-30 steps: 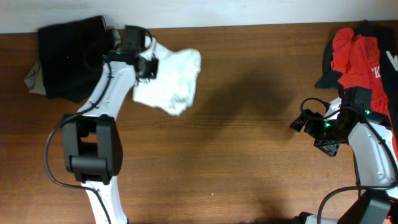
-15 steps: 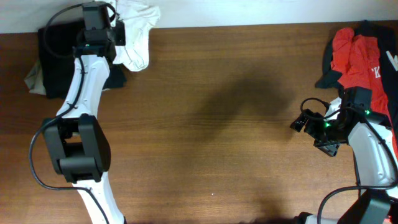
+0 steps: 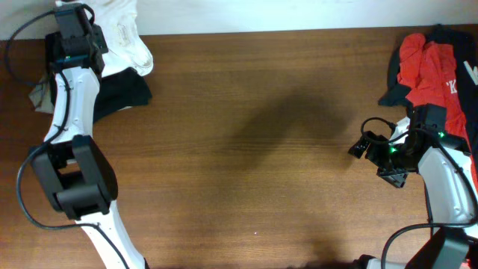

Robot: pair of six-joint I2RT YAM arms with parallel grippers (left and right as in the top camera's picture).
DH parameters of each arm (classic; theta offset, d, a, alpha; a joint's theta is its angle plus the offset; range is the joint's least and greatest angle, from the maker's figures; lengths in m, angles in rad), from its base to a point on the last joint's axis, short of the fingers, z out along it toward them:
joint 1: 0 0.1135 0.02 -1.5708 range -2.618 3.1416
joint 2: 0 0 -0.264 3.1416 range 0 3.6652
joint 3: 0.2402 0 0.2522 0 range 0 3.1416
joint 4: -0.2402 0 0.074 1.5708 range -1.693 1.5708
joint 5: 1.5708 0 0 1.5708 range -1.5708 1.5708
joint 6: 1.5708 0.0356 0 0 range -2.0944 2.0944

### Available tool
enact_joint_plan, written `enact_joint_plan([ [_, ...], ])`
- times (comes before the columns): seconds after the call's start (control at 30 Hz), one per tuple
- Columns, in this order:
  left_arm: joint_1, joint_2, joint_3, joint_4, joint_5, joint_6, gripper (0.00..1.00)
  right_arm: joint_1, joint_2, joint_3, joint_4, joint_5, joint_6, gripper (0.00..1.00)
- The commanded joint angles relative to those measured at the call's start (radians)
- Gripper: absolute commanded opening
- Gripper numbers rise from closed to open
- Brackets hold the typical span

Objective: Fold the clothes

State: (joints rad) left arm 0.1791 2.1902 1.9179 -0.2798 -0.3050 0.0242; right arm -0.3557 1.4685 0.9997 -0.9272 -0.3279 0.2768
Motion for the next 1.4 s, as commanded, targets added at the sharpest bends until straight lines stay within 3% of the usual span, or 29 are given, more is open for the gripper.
enact_joint_plan([
  [0.0, 0.056, 0.078, 0.028, 0.009, -0.036, -0.013, 0.05, -0.005, 0.0, -0.001, 0.0, -0.009, -0.007, 0.99],
  [0.13, 0.157, 0.159, 0.028, 0.006, -0.101, -0.013, 0.09, -0.005, 0.0, -0.001, 0.0, -0.009, -0.007, 0.99],
  [0.17, 0.185, 0.159, 0.028, -0.005, -0.1, -0.013, 0.34, -0.005, 0.0, -0.001, 0.0, -0.009, -0.007, 0.98],
  [0.2, 0.19, 0.159, 0.028, -0.016, -0.1, -0.013, 0.38, -0.005, 0.0, -0.001, 0.0, -0.009, -0.007, 0.99],
  [0.27, 0.182, 0.159, 0.028, -0.031, -0.1, -0.013, 0.99, -0.005, 0.0, -0.001, 0.0, -0.009, -0.007, 0.99],
  [0.43, 0.113, 0.047, 0.029, -0.052, -0.094, -0.014, 0.99, -0.005, 0.0, -0.001, 0.0, -0.009, -0.007, 0.99],
  [0.5, 0.061, -0.01, 0.029, -0.058, 0.021, -0.013, 0.99, -0.005, 0.0, -0.001, 0.0, -0.009, -0.007, 0.99],
  [0.53, 0.038, 0.001, 0.029, -0.058, 0.082, -0.014, 0.75, -0.005, 0.0, -0.001, 0.0, -0.009, -0.007, 0.99],
  [0.57, 0.026, 0.023, 0.029, -0.058, 0.111, -0.019, 0.68, -0.005, 0.0, -0.001, 0.0, -0.009, -0.007, 0.99],
  [0.6, 0.021, 0.041, 0.028, -0.058, 0.111, -0.025, 0.67, -0.005, 0.0, -0.001, 0.0, -0.009, -0.007, 0.99],
  [0.7, 0.013, 0.136, 0.028, -0.074, 0.151, -0.032, 0.68, -0.005, 0.0, -0.001, 0.0, -0.009, -0.007, 0.99],
  [0.8, 0.01, 0.164, 0.028, -0.09, 0.375, -0.032, 0.68, -0.005, 0.0, -0.001, 0.0, -0.009, -0.007, 0.98],
  [0.9, -0.001, 0.131, 0.029, -0.111, 0.399, -0.032, 0.68, -0.005, 0.0, -0.001, 0.0, -0.009, -0.007, 0.99],
  [1.0, -0.052, -0.069, 0.029, -0.15, 0.438, -0.032, 0.74, -0.005, 0.0, -0.001, 0.0, -0.009, -0.007, 0.99],
  [1.03, -0.088, -0.185, 0.029, -0.212, 0.505, -0.032, 0.94, -0.005, 0.0, -0.001, 0.006, -0.008, -0.008, 0.99],
  [1.07, -0.103, -0.231, 0.029, -0.24, 0.523, -0.032, 0.99, -0.005, 0.0, -0.001, 0.009, -0.008, -0.007, 0.99],
  [1.13, -0.156, -0.372, 0.029, -0.325, 0.53, -0.032, 0.99, -0.005, 0.0, -0.001, 0.055, -0.028, 0.05, 0.99],
  [1.2, -0.188, -0.441, 0.029, -0.406, 0.53, -0.032, 0.99, -0.005, 0.0, -0.001, -0.044, -0.225, 0.076, 0.99],
  [1.23, -0.2, -0.457, 0.029, -0.475, 0.53, -0.032, 0.99, 0.0, -0.006, -0.001, -0.065, -0.36, -0.012, 0.99],
  [1.37, -0.205, -0.455, 0.029, -0.66, 0.526, -0.032, 0.99, 0.003, -0.221, -0.001, -0.214, -0.371, -0.219, 0.99],
])
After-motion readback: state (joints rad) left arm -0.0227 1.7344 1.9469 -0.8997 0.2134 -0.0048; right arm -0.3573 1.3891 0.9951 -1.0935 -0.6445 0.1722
